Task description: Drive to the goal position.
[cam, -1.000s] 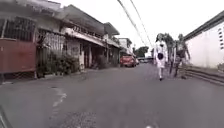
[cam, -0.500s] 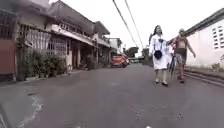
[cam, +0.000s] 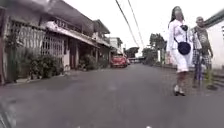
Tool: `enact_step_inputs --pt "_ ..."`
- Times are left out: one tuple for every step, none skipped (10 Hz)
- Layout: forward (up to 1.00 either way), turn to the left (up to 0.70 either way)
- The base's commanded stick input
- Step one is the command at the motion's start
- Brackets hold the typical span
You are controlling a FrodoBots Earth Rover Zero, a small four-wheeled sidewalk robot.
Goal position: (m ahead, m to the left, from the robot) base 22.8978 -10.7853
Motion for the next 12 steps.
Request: enact_step_inputs --pt "1.00 0.00" --pt "1.00 0.00" --pt "1.00 0.00" --pt "1.00 -0.14" --pt "1.00 -0.37" --pt "1.00 -0.39" --pt "1.00 -0.40" --pt "1.00 -0.39" --pt "1.00 -0.39" --pt "1.00 -0.39" --pt "1.00 -0.39" --pt "1.00 -0.39"
